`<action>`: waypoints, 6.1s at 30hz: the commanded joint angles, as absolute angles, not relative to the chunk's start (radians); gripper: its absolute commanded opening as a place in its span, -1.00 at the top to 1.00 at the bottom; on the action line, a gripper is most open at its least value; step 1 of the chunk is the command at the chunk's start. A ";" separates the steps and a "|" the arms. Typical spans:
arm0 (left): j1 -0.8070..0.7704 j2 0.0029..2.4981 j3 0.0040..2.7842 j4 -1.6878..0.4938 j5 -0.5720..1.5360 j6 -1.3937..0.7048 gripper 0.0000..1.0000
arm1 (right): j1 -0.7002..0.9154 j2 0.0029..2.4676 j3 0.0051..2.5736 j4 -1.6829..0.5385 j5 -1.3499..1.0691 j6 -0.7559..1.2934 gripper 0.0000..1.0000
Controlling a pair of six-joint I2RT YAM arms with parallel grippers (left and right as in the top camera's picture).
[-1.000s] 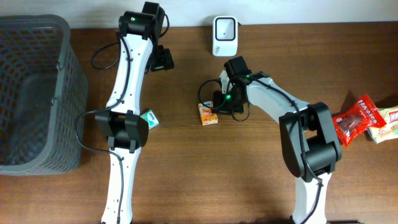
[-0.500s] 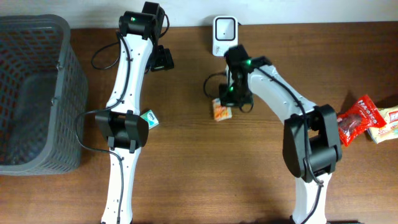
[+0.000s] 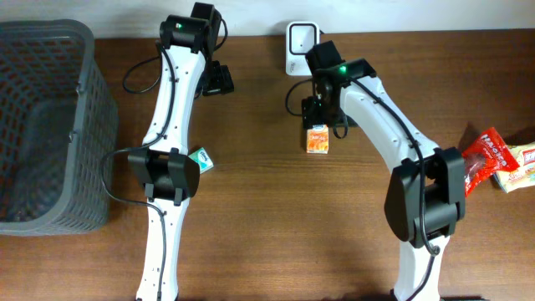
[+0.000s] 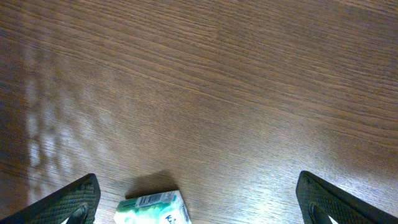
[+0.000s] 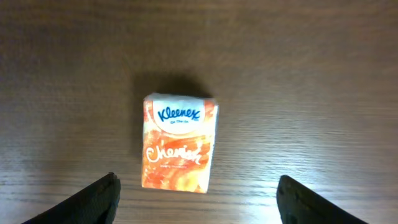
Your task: Scan the item barcode
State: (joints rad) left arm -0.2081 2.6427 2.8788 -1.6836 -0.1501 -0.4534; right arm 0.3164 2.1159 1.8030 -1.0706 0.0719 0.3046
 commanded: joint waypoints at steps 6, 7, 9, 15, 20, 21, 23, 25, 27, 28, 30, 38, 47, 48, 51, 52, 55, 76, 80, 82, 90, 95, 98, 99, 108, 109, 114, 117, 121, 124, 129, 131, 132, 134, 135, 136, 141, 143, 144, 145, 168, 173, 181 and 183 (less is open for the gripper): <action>-0.209 2.650 2.875 -1.685 -0.162 -0.448 -0.98 | 0.162 2.135 1.658 -0.992 -0.299 0.312 -0.48; -0.209 2.650 2.875 -1.685 -0.162 -0.448 -0.98 | 0.149 2.135 1.647 -0.983 -0.339 0.293 -0.46; -0.209 2.650 2.875 -1.684 -0.162 -0.448 -0.98 | 0.129 2.135 1.610 -0.945 -0.430 0.266 -0.45; -0.209 2.650 2.875 -1.685 -0.162 -0.448 -0.98 | 0.123 2.135 1.493 -0.796 -0.591 0.270 -0.45; -0.209 2.650 2.875 -1.685 -0.162 -0.448 -0.98 | 0.124 2.135 1.466 -0.777 -0.511 0.311 -0.22; -0.209 2.650 2.875 -1.684 -0.162 -0.448 -0.98 | 0.124 2.135 1.464 -0.777 -0.492 0.316 -0.21; -0.209 2.650 2.875 -1.685 -0.162 -0.448 -0.98 | 0.124 2.135 1.464 -0.772 -0.477 0.315 -0.14; -0.209 2.650 2.875 -1.684 -0.162 -0.448 -0.98 | 0.124 2.135 1.464 -0.759 -0.477 0.316 -0.08; -0.209 2.650 2.875 -1.684 -0.162 -0.448 -0.98 | 0.125 2.136 1.462 -0.741 -0.475 0.322 -0.02; -0.209 2.650 2.875 -1.684 -0.162 -0.448 -0.98 | 0.125 2.136 1.462 -0.735 -0.473 0.327 0.04; -0.209 2.650 2.875 -1.685 -0.162 -0.448 -0.98 | 0.125 2.136 1.462 -0.726 -0.468 0.327 0.06; -0.209 2.650 2.875 -1.684 -0.162 -0.448 -0.98 | 0.157 2.189 1.462 -0.701 -0.458 0.331 0.50; -0.209 2.650 2.875 -1.684 -0.162 -0.448 -0.98 | 0.144 2.161 1.620 -0.889 -0.323 0.293 0.92; -0.208 2.650 2.875 -1.684 -0.162 -0.448 -0.98 | 0.149 2.161 1.663 -0.931 -0.284 0.282 0.92; -0.208 2.650 2.875 -1.684 -0.162 -0.448 -0.98 | 0.174 2.161 1.811 -1.045 -0.104 0.265 0.92; -0.208 2.650 2.875 -1.685 -0.162 -0.448 -0.98 | 0.183 2.161 1.841 -1.062 -0.052 0.265 0.92; -0.209 2.650 2.875 -1.684 -0.162 -0.448 -0.98 | 0.226 2.161 1.909 -1.083 0.122 0.266 0.92; -0.210 2.650 2.875 -1.684 -0.162 -0.448 -0.98 | 0.385 2.186 1.920 -0.225 0.635 -0.199 0.92; -0.211 2.650 2.875 -1.684 -0.162 -0.448 -0.98 | 0.386 2.269 1.920 -0.041 0.627 -0.387 0.92; -0.211 2.650 2.875 -1.684 -0.162 -0.448 -0.98 | 0.385 2.318 1.920 0.011 0.596 -0.519 0.92; -0.213 2.650 2.875 -1.684 -0.162 -0.448 -0.98 | 0.384 2.396 1.919 0.041 0.506 -0.707 0.92; -0.213 2.650 2.875 -1.684 -0.162 -0.448 -0.98 | 0.384 2.396 1.919 0.038 0.509 -0.711 0.92; -0.213 2.650 2.875 -1.685 -0.162 -0.448 -0.98 | 0.384 2.395 1.919 0.046 0.566 -0.711 0.92; -0.213 2.650 2.875 -1.684 -0.162 -0.448 -0.98 | 0.384 2.395 1.919 0.056 0.606 -0.711 0.92; -0.213 2.650 2.875 -1.684 -0.162 -0.448 -0.98 | 0.322 2.271 1.919 -0.029 0.760 -0.561 0.92; -0.213 2.650 2.875 -1.684 -0.162 -0.448 -0.98 | 0.305 2.239 1.919 -0.067 0.760 -0.527 0.92; -0.213 2.650 2.875 -1.685 -0.162 -0.448 -0.98 | 0.196 2.101 1.919 -0.336 0.757 -0.311 0.92; -0.213 2.650 2.875 -1.684 -0.162 -0.448 -0.98 | 0.109 2.048 1.919 -0.496 0.757 -0.184 0.92; -0.213 2.650 2.875 -1.685 -0.162 -0.448 -0.99 | -0.034 2.028 1.919 -0.730 0.757 -0.001 0.92; -0.213 2.650 2.875 -1.684 -0.162 -0.448 -0.98 | -0.146 2.032 1.919 -0.892 0.743 0.233 0.92; -0.213 2.650 2.875 -1.685 -0.162 -0.448 -0.98 | -0.328 2.033 1.919 -1.026 0.633 0.413 0.92; -0.213 2.650 2.875 -1.684 -0.162 -0.448 -0.98 | -0.388 2.034 1.919 -1.051 0.604 0.413 0.92; -0.213 2.650 2.875 -1.685 -0.162 -0.448 -0.98 | -0.420 2.034 1.919 -1.065 0.592 0.413 0.92; -0.213 2.650 2.875 -1.684 -0.162 -0.448 -0.98 | -0.468 2.038 1.919 -1.084 0.564 0.413 0.92; -0.213 2.650 2.875 -1.684 -0.162 -0.448 -0.98 | -0.490 2.040 1.919 -1.091 0.547 0.413 0.92; -0.213 2.650 2.875 -1.684 -0.162 -0.448 -0.98 | -0.509 2.044 1.919 -1.099 0.533 0.413 0.92; -0.213 2.650 2.875 -1.684 -0.162 -0.448 -0.98 | -0.564 2.073 1.914 -1.130 0.500 0.413 0.31; -0.213 2.650 2.875 -1.684 -0.162 -0.448 -0.98 | -0.564 2.075 1.913 -1.130 0.501 0.413 -0.37; -0.213 2.650 2.875 -1.684 -0.162 -0.448 -0.98 | -0.563 2.075 1.913 -1.130 0.508 0.411 -0.49; -0.213 2.650 2.875 -1.684 -0.162 -0.448 -0.98 | -0.563 2.073 1.914 -1.130 0.509 0.397 -0.56; -0.213 2.650 2.875 -1.684 -0.162 -0.448 -0.98 | -0.399 1.768 1.917 -1.150 -0.418 0.402 -0.97; -0.213 2.650 2.875 -1.685 -0.162 -0.448 -0.98 | -0.278 1.771 1.917 -1.180 -0.377 0.401 -0.97; -0.213 2.650 2.875 -1.668 -0.121 -0.448 -0.98 | -0.136 1.771 1.917 -1.179 -0.344 0.401 -0.97; -0.213 2.650 2.875 -1.676 -0.090 -0.448 -0.98 | -0.129 1.771 1.917 -1.178 -0.344 0.401 -0.97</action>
State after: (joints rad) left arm -0.2100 2.6427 2.8780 -1.6718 -0.1410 -0.4534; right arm -0.1501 1.7649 1.9144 -1.1778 -0.3428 0.3939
